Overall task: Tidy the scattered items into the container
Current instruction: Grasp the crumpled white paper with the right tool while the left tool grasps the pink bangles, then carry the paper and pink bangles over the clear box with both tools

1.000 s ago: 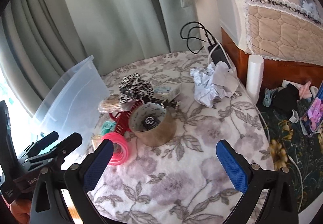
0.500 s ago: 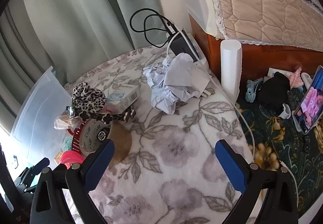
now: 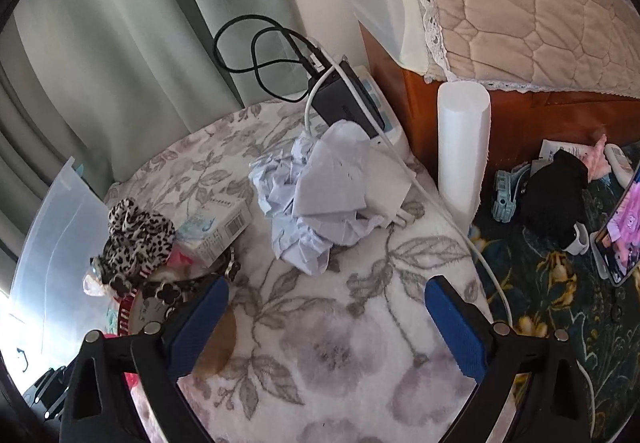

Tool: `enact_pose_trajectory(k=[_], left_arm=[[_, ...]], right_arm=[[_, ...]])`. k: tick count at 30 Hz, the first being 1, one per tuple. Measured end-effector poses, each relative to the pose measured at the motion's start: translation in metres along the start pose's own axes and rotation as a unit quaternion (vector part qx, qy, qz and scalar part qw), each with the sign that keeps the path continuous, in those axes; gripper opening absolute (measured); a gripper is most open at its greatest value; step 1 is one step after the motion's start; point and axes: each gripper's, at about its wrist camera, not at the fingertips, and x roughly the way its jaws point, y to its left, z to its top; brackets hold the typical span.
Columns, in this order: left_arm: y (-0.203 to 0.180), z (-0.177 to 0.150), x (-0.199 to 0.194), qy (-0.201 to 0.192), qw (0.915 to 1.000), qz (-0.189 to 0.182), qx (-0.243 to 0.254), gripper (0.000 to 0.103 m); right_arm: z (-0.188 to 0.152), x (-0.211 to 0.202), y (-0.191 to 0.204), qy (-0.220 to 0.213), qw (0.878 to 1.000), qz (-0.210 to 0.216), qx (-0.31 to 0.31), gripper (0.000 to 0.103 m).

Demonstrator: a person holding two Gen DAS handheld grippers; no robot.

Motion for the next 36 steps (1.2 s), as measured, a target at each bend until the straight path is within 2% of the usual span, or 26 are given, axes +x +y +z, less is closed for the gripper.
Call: enact_pose_trajectory(k=[7,13,14,18,20,23,25,36], left_arm=[[0.016,0.009,-0.013,-0.016,0.9995,-0.015,-0.024,0.007],[0.027,0.019,-0.035,-0.048,0.9978,-0.025,-0.038,0.007],[0.029,0.021,-0.039,-0.055,0.9974,-0.025,-0.040,0.007],[0.041,0.028,-0.055,-0.073,0.9952,-0.034,-0.056,0.007],[0.048,0.032,-0.062,-0.081,0.9936,-0.039,-0.068,0.007],[0.055,0.036,-0.073,-0.093,0.9918,-0.043,-0.076,0.007],[0.060,0.039,-0.082,-0.104,0.9899,-0.048,-0.084,0.007],[0.069,0.062,-0.128,-0.167,0.9786,-0.068,-0.098,0.007]], right_arm=[[0.034,0.030,-0.001,-0.013,0.999,0.001,0.034,0.100],[0.041,0.049,-0.002,0.000,0.997,0.011,0.072,0.095],[0.040,0.047,-0.002,-0.001,0.997,0.014,0.074,0.092],[0.037,0.040,0.001,-0.003,0.996,0.026,0.082,0.069],[0.036,0.037,0.002,-0.004,0.996,0.033,0.086,0.062],[0.034,0.032,0.004,-0.006,0.995,0.042,0.092,0.058],[0.033,0.028,0.005,-0.007,0.994,0.048,0.096,0.051],[0.034,-0.054,0.019,-0.090,0.988,0.095,0.085,0.051]])
